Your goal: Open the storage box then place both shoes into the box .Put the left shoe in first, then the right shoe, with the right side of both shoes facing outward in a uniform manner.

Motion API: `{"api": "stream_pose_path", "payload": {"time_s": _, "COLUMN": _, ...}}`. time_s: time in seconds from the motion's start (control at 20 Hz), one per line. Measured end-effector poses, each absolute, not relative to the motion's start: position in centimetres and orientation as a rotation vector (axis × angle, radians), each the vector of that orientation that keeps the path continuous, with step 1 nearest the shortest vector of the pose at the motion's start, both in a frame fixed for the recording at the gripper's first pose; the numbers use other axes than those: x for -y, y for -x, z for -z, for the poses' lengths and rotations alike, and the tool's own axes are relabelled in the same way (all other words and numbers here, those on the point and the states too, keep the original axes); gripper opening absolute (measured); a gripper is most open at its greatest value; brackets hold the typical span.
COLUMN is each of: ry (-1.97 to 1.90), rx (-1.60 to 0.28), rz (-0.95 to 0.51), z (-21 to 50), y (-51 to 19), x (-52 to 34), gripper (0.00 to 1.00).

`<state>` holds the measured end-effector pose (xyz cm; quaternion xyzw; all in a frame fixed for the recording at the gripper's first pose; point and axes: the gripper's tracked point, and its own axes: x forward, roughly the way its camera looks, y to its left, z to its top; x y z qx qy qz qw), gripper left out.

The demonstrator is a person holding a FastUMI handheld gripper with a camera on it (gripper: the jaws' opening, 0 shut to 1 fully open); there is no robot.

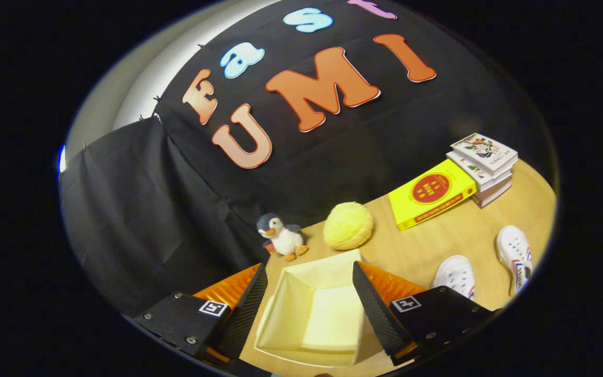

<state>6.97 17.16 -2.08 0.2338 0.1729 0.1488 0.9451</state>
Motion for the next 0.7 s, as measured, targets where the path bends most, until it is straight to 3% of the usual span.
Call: {"api": "stream_pose_path", "payload": {"time_s": 0.7, "ry": -0.235, "rx": -0.442, "rz": 0.080, "z": 14.8, "y": -6.0, "x": -1.3, "gripper": 0.98}}
